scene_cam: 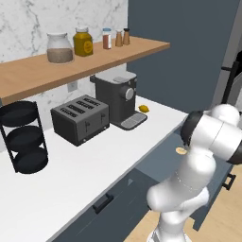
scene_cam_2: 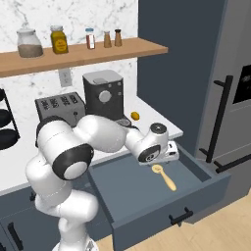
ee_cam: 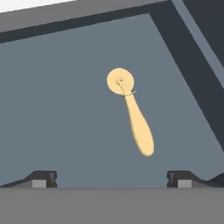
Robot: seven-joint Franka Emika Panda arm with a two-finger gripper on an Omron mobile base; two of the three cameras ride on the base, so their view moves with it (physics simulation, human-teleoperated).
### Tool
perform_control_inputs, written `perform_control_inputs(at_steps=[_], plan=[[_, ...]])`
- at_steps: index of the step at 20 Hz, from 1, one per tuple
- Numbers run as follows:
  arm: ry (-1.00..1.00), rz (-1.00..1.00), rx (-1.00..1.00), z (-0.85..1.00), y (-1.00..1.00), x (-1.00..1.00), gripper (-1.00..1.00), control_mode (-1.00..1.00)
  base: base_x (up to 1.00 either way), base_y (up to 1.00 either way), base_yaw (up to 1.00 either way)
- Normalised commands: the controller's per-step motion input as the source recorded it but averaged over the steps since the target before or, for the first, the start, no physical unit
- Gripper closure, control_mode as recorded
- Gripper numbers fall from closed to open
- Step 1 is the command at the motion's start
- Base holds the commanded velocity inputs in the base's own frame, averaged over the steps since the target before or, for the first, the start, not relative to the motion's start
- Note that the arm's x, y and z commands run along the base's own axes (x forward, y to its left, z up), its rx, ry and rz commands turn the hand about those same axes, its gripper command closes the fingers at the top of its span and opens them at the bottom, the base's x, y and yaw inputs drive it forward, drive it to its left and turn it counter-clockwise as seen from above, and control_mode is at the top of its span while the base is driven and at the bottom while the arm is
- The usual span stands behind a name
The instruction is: Pick the pizza cutter from the drawer and place it on the counter.
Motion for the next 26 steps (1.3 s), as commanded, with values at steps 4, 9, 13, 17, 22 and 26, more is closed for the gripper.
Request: perform_control_inputs(at_steps=[4,9,13,17,22,26], plan=[[0.1,0.35,-0.05,-0.43,-0.29,0.28,-1.0,-1.0,0.0,0.0,0.0],[0.13,0.09,-0.05,-0.38,-0.1,0.27,-1.0,-1.0,0.0,0.0,0.0],[0.14,0.0,-0.08,-0.39,0.0,0.58,-1.0,-1.0,0.0,0.0,0.0],[0.08,0.0,-0.05,-0.42,0.0,0.52,-1.0,-1.0,0.0,0.0,0.0],[0.02,0.0,0.0,-0.4,-0.13,0.28,-1.0,-1.0,0.0,0.0,0.0],[0.01,0.0,0.0,-0.38,-0.22,0.14,-1.0,-1.0,0.0,0.0,0.0]])
